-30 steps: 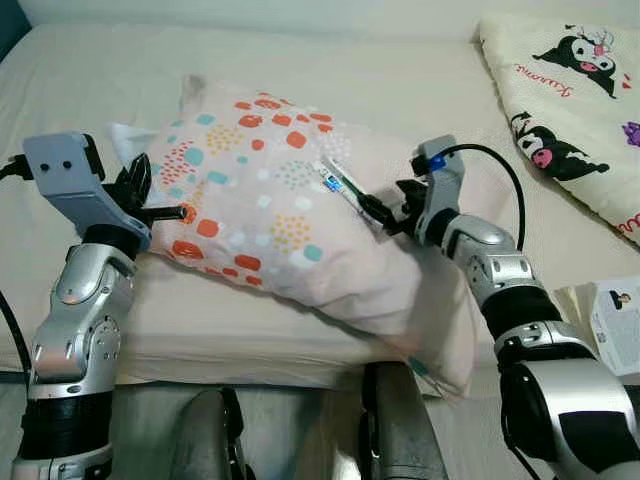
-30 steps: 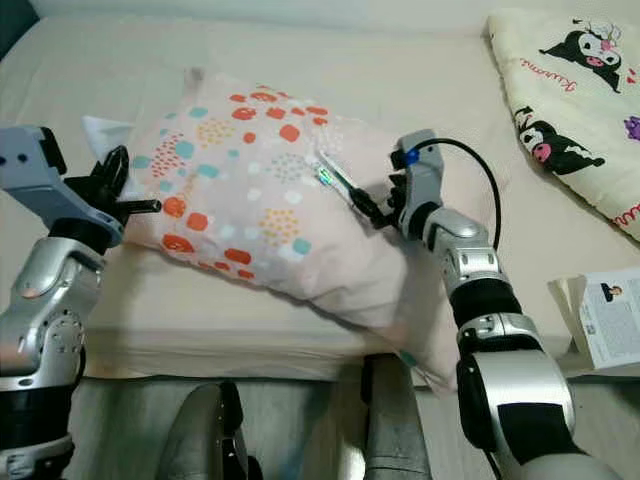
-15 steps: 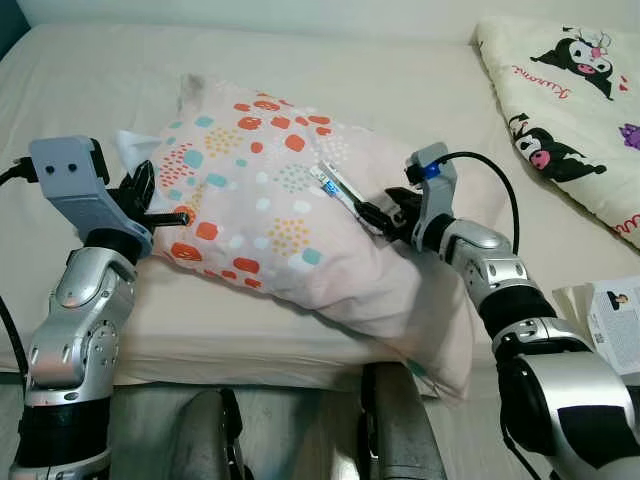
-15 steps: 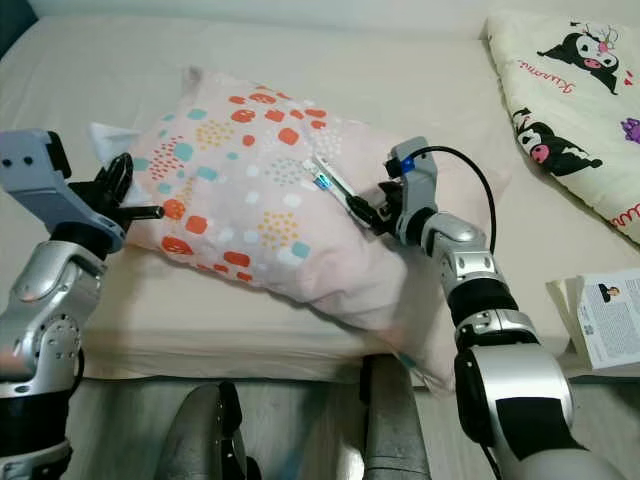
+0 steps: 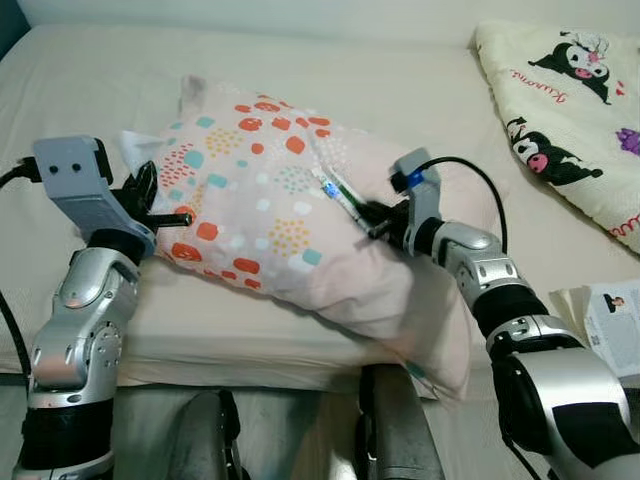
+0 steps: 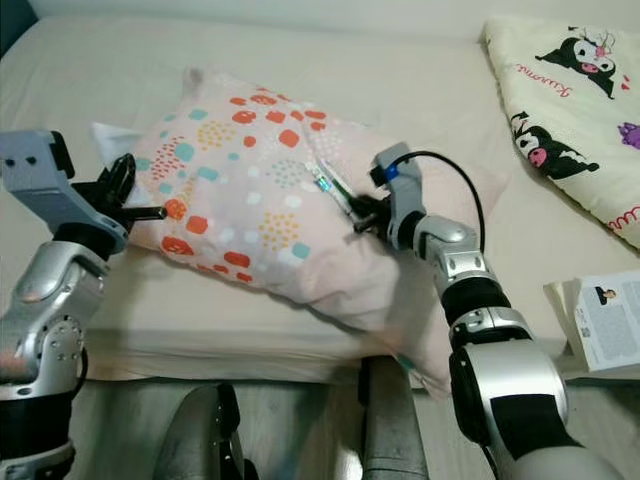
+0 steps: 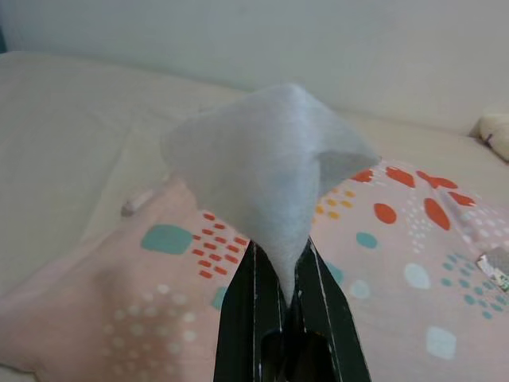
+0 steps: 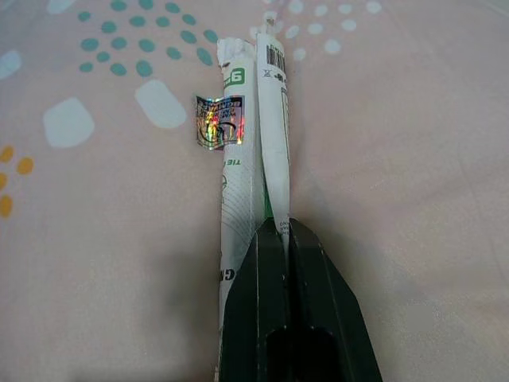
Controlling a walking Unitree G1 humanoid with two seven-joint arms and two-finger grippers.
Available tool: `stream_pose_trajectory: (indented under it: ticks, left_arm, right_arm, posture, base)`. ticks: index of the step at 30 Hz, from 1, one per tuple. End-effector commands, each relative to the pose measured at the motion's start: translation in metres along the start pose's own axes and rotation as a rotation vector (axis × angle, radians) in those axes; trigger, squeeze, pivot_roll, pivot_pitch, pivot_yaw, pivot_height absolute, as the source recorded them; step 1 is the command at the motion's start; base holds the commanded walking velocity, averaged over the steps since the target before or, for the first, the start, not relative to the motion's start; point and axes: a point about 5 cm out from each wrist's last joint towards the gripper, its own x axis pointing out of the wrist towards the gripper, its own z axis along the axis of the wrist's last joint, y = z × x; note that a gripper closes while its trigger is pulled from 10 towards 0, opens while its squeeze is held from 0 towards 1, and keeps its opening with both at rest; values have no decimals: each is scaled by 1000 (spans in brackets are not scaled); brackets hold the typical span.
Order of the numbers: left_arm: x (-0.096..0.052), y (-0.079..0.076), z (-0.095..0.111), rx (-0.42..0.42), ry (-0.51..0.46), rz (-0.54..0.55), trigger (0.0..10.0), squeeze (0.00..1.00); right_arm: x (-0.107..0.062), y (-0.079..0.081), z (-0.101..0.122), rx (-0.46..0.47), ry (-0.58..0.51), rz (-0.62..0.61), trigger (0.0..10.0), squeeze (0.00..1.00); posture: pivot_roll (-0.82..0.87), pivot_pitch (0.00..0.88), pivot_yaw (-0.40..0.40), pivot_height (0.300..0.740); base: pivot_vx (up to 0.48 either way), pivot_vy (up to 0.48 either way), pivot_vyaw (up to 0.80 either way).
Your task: Clean up the room
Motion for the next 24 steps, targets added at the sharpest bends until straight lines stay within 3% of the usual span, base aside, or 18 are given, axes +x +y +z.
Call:
stream_pose_trajectory:
  ticks: [1, 6, 7, 8, 11, 18, 24]
  left_arm:
    - [-4, -3, 0, 7, -1, -2, 10000, 0]
    - [-4, -7, -4, -9, 11, -2, 10000, 0]
    - [-3, -10, -10, -22, 24, 4, 10000, 0]
    - [-3, -10, -10, -22, 24, 4, 10000, 0]
    - [4, -14, -12, -14, 30, 14, 10000, 0]
    - [14, -15, -31, -21, 111, 55, 10000, 0]
    - [13, -16, -42, -37, 138, 60, 10000, 0]
  right_arm:
    - [0, 4, -18, 17, 86, 0, 0, 0]
    - [0, 4, -25, 82, 72, -53, 0, 0]
    - [-3, 2, -24, 176, -25, -86, 0, 0]
    - [-3, 2, -24, 176, -25, -86, 0, 0]
    - [-7, 0, -6, 252, -200, -88, 0, 0]
    - [-17, 3, 18, 288, -393, -64, 0, 0]
    - [-21, 8, 18, 314, -428, -51, 0, 0]
  posture:
    - [44, 213, -51, 565]
    - [26, 211, -53, 565]
    - [24, 181, -54, 565]
    - [24, 181, -54, 565]
    - [12, 145, -53, 565]
    - [2, 68, -58, 570]
    - [-11, 36, -55, 585]
  base:
    - [0, 0, 0]
    - [0, 0, 0]
    - [0, 0, 0]
    - [0, 0, 0]
    - [0, 0, 0]
    - [0, 0, 0]
    - [0, 0, 0]
